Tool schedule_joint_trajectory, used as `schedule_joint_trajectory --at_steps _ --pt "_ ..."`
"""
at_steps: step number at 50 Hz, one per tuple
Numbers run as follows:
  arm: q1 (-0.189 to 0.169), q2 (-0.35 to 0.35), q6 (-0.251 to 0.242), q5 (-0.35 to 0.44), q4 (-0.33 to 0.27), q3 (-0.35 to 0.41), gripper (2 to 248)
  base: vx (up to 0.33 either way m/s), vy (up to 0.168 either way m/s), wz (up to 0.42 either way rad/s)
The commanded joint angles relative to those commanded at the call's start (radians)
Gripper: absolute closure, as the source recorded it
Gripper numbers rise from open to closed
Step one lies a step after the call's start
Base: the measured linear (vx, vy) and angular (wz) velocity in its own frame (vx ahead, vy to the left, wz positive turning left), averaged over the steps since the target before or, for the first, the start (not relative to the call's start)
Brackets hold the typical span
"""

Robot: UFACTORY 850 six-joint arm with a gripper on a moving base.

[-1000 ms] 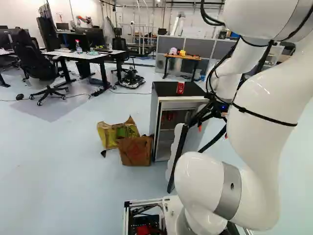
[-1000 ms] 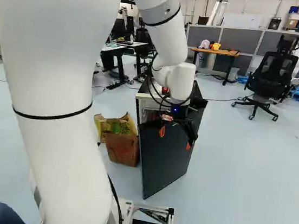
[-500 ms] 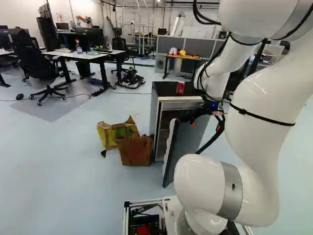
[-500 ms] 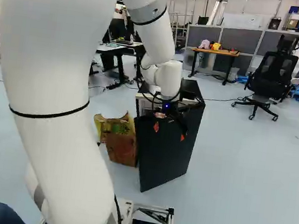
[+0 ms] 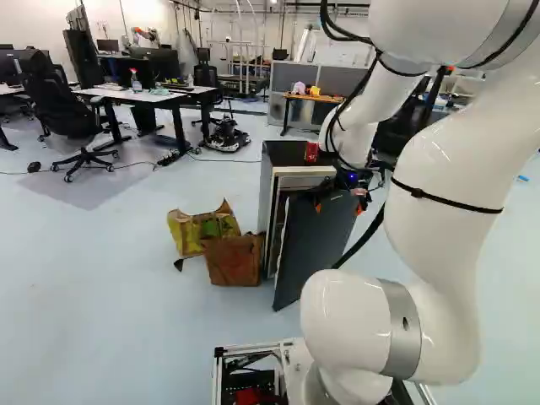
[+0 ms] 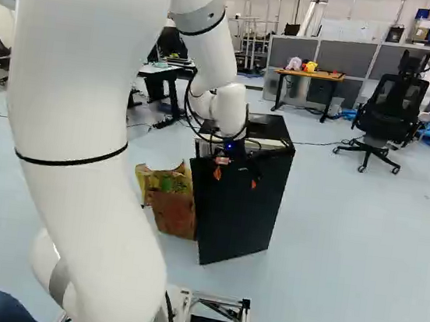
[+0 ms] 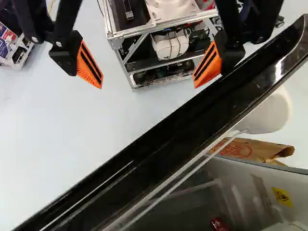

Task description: Grab a drink from the fridge

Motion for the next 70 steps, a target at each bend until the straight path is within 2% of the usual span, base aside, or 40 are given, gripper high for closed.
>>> schedule_joint_trajectory --at_steps 40,70 --pt "0.108 -0.070 0.000 0.129 0.004 -0.087 3 0.000 0.000 0.000" --pt "0.113 -0.075 0.000 0.164 0.034 -0.094 3 0.000 0.000 0.000"
